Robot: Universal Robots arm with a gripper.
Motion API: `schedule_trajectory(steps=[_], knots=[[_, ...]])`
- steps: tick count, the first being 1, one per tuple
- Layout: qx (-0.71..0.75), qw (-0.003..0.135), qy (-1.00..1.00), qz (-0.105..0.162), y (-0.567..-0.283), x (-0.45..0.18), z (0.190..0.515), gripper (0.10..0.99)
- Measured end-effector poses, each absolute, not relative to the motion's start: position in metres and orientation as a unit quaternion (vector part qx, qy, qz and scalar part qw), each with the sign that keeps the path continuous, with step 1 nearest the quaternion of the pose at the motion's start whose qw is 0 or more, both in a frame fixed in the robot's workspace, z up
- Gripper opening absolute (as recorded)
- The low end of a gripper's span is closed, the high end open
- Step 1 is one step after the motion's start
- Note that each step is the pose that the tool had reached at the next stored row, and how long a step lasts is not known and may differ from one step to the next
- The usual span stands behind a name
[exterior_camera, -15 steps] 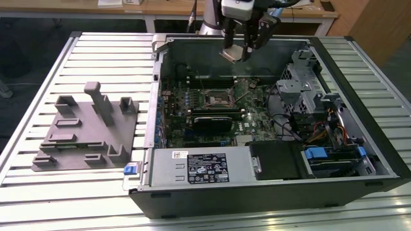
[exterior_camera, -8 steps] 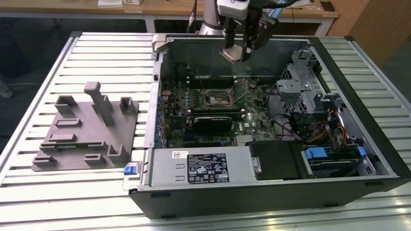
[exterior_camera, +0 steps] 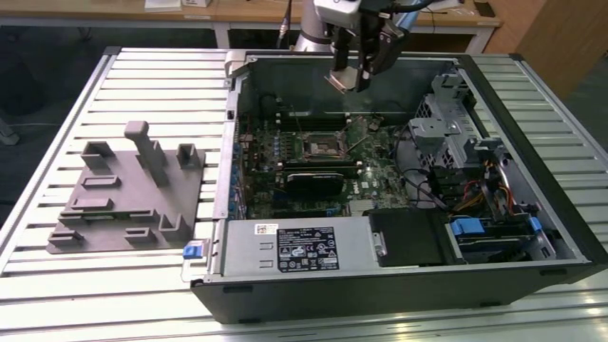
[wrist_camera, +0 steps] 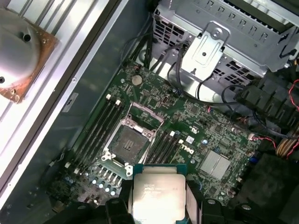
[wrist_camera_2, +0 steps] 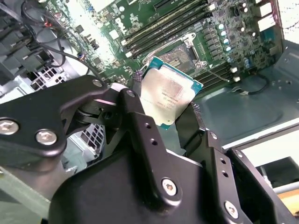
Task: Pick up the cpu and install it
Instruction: 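Place the cpu into insertion slot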
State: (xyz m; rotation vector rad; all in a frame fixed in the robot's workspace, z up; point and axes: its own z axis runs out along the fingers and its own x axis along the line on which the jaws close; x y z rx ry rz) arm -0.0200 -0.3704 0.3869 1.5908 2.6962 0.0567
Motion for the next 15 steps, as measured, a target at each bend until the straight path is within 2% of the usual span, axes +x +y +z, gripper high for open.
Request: schedule_trajectory(steps=[15], knots=[[0.563, 0.006, 0.826, 0.018, -0.3697, -0.0200, 0.3859, 0.541]])
